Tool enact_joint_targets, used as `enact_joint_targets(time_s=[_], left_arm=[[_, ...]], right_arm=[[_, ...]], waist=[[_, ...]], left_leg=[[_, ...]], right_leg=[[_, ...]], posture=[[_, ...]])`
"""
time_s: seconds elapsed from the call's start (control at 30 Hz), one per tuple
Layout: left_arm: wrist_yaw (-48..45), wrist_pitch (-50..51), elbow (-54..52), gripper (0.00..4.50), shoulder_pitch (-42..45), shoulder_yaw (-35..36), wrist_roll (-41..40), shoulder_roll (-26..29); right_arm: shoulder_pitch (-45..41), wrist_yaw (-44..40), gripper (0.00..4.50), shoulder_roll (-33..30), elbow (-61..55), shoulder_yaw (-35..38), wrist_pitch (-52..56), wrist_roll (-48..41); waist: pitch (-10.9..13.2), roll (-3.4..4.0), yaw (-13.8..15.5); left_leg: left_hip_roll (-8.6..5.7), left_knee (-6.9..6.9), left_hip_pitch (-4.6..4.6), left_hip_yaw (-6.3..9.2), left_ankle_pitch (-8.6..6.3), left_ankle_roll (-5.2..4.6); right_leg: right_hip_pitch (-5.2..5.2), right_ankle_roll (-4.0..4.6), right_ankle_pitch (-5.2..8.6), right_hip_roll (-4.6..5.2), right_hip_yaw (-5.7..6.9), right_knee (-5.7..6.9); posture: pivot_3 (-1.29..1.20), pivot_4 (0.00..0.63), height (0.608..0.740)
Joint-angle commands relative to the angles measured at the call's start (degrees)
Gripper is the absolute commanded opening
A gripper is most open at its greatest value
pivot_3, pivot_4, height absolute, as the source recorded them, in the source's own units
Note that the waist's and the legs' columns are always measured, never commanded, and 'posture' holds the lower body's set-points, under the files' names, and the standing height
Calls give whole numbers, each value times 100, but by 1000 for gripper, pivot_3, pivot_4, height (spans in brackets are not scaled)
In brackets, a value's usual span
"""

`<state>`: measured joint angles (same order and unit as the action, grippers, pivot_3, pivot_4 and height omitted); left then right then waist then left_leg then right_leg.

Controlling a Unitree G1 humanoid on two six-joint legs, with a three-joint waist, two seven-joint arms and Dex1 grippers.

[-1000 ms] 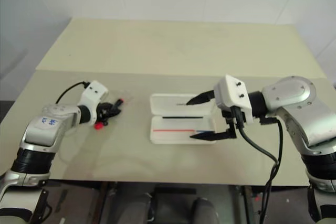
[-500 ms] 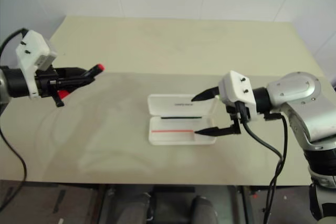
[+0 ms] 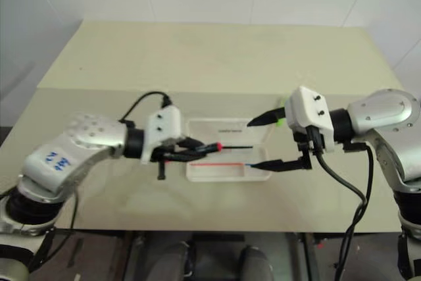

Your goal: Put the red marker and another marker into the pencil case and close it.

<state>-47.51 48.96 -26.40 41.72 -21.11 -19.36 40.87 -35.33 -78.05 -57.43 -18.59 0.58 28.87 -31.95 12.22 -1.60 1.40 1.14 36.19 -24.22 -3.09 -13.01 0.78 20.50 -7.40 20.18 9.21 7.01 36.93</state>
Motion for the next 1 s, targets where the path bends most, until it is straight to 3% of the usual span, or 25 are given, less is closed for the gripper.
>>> enact_joint_targets(time_s=[0.03,0.3,0.57,0.93,1.0], left_arm=[[39,-287,323,598,326,-278,342,-348],[183,-592,1367,597,804,-747,1003,-1249],[168,-952,1815,597,899,-968,1445,-1690],[50,-1283,1932,4225,851,-939,1794,-1935],[42,-1182,1799,4484,818,-878,1723,-1989]], right_arm=[[9,72,4500,-90,-243,250,6,-118],[126,172,4500,-104,-358,302,65,-188],[181,305,4500,-80,-412,275,132,-222],[292,398,4500,-93,-496,310,195,-300],[302,382,4500,-98,-474,315,176,-297]], waist=[[0,0,8],[0,0,16],[0,0,11],[0,0,11],[0,0,11]], left_leg=[[0,1,-1,1,0,0],[-1,7,-4,3,0,0],[-1,5,-4,4,0,0],[-1,9,-5,6,0,-1],[-1,9,-5,7,0,-1]], right_leg=[[1,0,0,0,1,-2],[-4,0,0,1,5,1],[-4,0,0,1,6,3],[-6,0,0,1,9,2],[-7,0,0,1,8,3]], posture=[[0,150,740],[0,150,740],[0,150,740],[0,150,740],[0,150,740]])
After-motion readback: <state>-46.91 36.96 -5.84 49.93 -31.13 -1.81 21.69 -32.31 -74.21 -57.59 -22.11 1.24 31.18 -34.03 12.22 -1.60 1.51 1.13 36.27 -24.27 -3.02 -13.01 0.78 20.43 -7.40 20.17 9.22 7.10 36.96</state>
